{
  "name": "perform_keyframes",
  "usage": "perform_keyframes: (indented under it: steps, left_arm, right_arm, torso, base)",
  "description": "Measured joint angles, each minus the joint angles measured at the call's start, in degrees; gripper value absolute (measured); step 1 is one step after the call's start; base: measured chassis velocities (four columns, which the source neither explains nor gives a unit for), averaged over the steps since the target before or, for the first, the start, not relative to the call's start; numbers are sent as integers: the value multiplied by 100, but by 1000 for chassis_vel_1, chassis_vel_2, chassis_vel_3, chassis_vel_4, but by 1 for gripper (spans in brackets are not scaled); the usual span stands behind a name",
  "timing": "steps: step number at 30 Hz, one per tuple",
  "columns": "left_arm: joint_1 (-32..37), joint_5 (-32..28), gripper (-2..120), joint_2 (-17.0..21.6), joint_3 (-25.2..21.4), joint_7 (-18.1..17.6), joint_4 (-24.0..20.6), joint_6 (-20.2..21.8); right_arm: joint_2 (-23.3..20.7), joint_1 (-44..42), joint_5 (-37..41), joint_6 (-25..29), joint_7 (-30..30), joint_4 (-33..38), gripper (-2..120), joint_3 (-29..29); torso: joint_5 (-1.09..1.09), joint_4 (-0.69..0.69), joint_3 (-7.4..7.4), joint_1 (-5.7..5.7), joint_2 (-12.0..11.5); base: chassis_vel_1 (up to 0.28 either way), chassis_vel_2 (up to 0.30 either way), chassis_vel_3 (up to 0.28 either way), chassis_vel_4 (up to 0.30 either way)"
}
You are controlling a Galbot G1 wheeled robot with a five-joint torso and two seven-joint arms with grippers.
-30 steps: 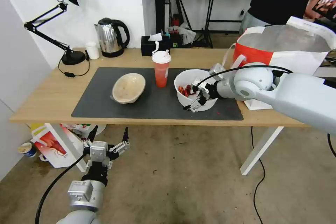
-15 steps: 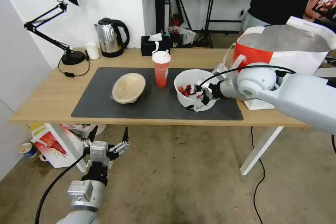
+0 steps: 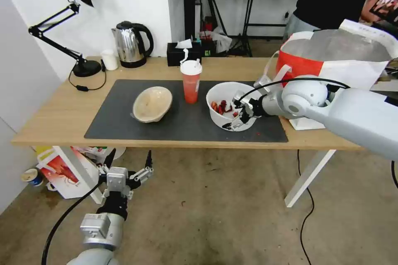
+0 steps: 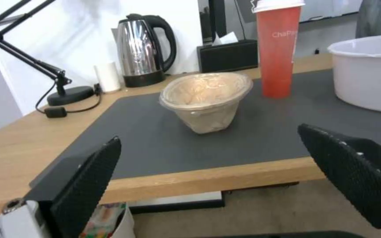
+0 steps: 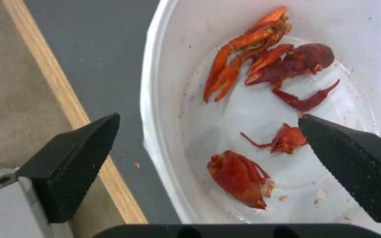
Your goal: Pick up the trash from the table and place it into the takeout bag.
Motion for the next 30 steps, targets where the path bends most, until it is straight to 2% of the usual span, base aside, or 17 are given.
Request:
perform_keyframes:
  steps: [20,25,26,30]
  left_arm:
    - [0,0,100,0,0,0,0,0]
    - [0,0,100,0,0,0,0,0]
    - [0,0,100,0,0,0,0,0]
    - [0,0,100,0,0,0,0,0]
  right_arm:
    - [110,-50,-59,2,19,-189,99,23]
    - [125,-74,-67,4,27,-192,82,24]
    - [125,-74,-67,4,27,-192,82,24]
    - [142,-69,-67,4,37,-203,64,24]
  torso:
    - [0,0,0,0,0]
    - [0,0,0,0,0]
    - [0,0,0,0,0]
    - [0,0,0,0,0]
  base:
    - [0,0,0,0]
    - [0,0,0,0]
    - [0,0,0,0]
    - [0,0,0,0]
